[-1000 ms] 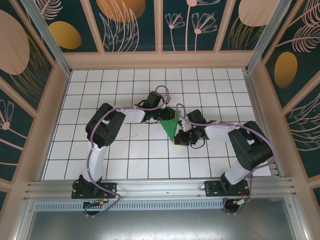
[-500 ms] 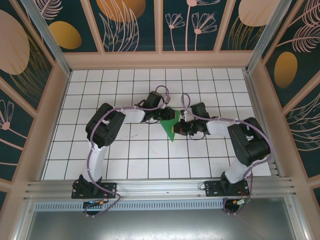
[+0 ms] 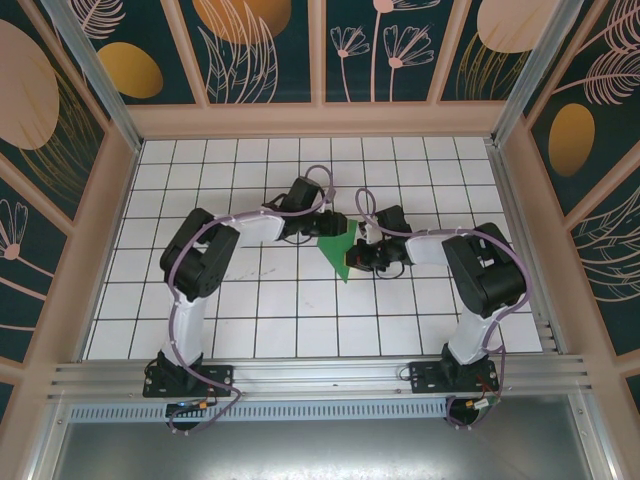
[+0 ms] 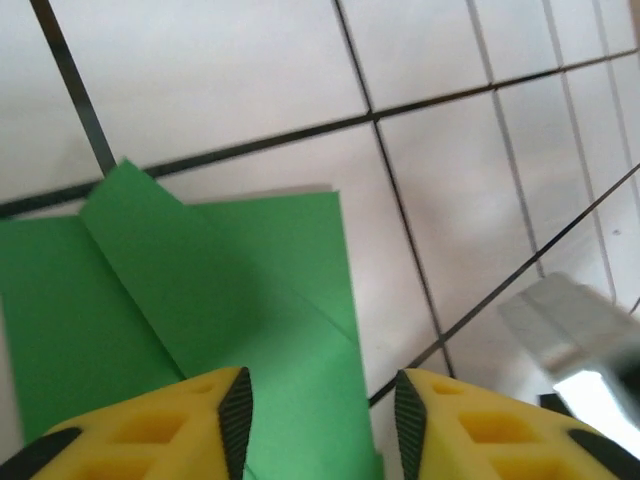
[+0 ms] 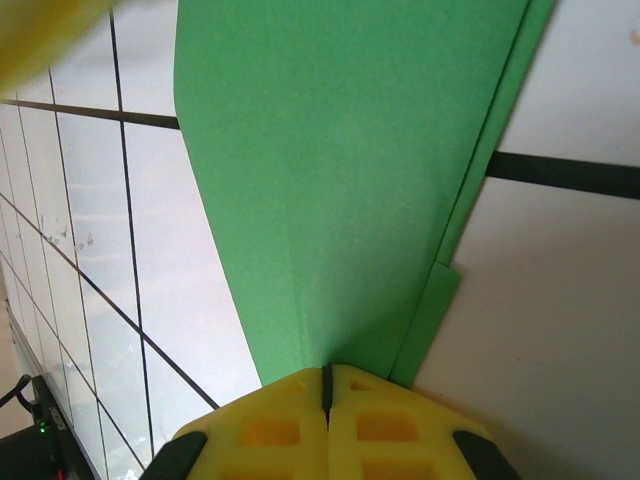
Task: Fold a paper plane with a square sheet of paper (fold left side to right side)
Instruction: Fourth fold the wing at the center of the table, then turn over the paper at the center of the table.
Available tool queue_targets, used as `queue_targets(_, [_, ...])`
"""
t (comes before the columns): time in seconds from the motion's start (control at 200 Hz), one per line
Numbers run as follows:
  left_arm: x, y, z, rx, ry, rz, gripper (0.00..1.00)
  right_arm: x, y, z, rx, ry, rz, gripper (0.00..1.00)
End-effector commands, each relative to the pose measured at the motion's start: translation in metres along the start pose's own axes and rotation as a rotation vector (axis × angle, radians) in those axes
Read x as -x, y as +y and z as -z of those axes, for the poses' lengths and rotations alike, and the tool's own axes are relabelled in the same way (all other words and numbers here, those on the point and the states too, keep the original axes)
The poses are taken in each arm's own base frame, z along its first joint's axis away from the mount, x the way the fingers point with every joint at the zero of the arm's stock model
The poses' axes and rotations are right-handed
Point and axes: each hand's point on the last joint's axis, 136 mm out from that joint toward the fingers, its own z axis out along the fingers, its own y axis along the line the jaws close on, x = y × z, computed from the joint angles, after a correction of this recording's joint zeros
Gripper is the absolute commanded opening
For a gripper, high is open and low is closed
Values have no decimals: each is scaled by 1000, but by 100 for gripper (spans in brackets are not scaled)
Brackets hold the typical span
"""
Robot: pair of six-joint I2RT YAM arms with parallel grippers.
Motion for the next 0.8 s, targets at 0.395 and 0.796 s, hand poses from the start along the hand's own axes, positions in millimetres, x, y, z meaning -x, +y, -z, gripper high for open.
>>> queue_targets(0.395, [7,9,39,-30,-83,92,49,23,30,51,9,-197,124,29])
queue_targets(0.796, [-9,17,7,-51,-20,123,47,26,34,58,61,-224,119,53])
